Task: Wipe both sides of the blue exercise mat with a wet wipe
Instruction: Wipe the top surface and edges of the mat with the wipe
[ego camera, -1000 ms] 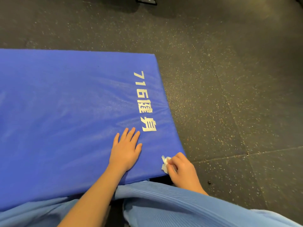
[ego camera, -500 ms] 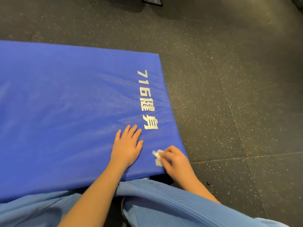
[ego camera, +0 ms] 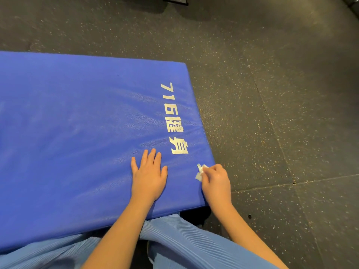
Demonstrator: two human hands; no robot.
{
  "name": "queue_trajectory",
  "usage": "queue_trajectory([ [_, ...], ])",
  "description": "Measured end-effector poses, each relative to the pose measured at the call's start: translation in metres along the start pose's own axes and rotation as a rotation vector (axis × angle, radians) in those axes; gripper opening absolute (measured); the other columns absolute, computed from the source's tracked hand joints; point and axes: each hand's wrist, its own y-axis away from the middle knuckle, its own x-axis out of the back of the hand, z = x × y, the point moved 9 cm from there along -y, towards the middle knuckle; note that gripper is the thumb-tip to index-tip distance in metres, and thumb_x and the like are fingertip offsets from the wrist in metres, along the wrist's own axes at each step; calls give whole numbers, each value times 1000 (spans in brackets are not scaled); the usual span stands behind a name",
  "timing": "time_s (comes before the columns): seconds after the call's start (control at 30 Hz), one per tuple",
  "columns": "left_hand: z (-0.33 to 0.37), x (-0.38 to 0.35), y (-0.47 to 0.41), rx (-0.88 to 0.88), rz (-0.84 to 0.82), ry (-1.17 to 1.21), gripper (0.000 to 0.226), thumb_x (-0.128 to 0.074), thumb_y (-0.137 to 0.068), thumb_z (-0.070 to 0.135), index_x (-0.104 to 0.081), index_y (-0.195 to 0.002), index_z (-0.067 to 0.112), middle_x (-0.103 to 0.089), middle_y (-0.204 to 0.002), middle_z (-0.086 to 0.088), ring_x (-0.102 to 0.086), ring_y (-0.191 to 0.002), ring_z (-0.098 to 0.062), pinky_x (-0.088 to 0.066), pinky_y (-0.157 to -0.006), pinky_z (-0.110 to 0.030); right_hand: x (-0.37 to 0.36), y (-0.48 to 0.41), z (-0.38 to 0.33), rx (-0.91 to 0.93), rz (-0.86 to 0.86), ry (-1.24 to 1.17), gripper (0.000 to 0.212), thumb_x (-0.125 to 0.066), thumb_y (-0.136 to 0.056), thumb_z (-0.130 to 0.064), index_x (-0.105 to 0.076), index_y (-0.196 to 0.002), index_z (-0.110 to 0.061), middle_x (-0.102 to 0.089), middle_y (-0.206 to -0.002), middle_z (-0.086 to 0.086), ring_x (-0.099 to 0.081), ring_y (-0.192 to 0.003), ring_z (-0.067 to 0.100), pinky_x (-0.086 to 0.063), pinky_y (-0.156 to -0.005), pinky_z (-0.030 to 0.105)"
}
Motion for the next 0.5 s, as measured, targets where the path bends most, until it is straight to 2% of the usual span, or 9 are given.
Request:
queue_trajectory([
  [0.07,0,0,0,0,6,-1,56,-19,-103,43,-22,-153,20,-12,-162,3,-2,-150,-18,4,-118,-51,-7,14,-25,148,-59,14,12,-57,-84,-10,-66,-79,-4,-54,-75,7,-53,-66,28,-39,-55,28],
  [0.13,-1,0,1,1,-1,0,55,-22,-103,42,-20,-154,21,-11,-163,3,-1,-150,-18,4,-118,-51,-11,25,-39,324,-187,1,22,-49,-86,-19,-68,-89,-9,-54,-77,5,-52,-67,25,-40,-55,28],
  [0.17,-1,0,1,0,-5,1,55,-24,-103,42,-19,-154,21,-10,-163,3,0,-150,-18,4,-118,-51,-9,21,-37,355,-221,-7,26,-47,-86,-22,-69,-93,-11,-55,-78,5,-53,-68,25,-43,-55,29],
  [0.23,-1,1,1,-1,-8,-1,55,-24,-103,42,-18,-154,21,-9,-163,3,0,-150,-18,4,-118,-51,-3,2,-16,275,-195,9,22,-55,-83,-17,-72,-94,-10,-56,-78,7,-56,-69,28,-46,-56,31],
  [0.3,-1,1,0,1,-10,1,56,-24,-103,43,-18,-154,21,-9,-163,3,0,-150,-18,4,-118,-51,4,-16,10,94,-108,42,14,-64,-81,-7,-73,-92,-5,-55,-77,9,-56,-69,31,-39,-57,28],
  [0.37,-1,1,0,7,-12,1,56,-24,-103,43,-18,-154,21,-9,-163,3,0,-150,-18,4,-119,-51,1,-13,5,35,-59,58,8,-66,-80,-3,-71,-87,-4,-54,-75,10,-54,-66,32,-35,-57,26],
  [0.43,0,1,1,8,-18,3,56,-23,-103,43,-17,-154,22,-9,-163,4,1,-150,-17,4,-119,-50,-11,4,-27,173,-97,31,8,-62,-81,-8,-70,-84,-7,-54,-71,8,-53,-62,30,-37,-52,26],
  [0.5,0,1,1,6,-21,4,56,-23,-103,44,-17,-155,22,-8,-163,4,2,-150,-17,4,-119,-50,-17,14,-47,339,-164,9,18,-53,-84,-16,-69,-89,-10,-57,-73,6,-55,-64,27,-41,-54,28],
])
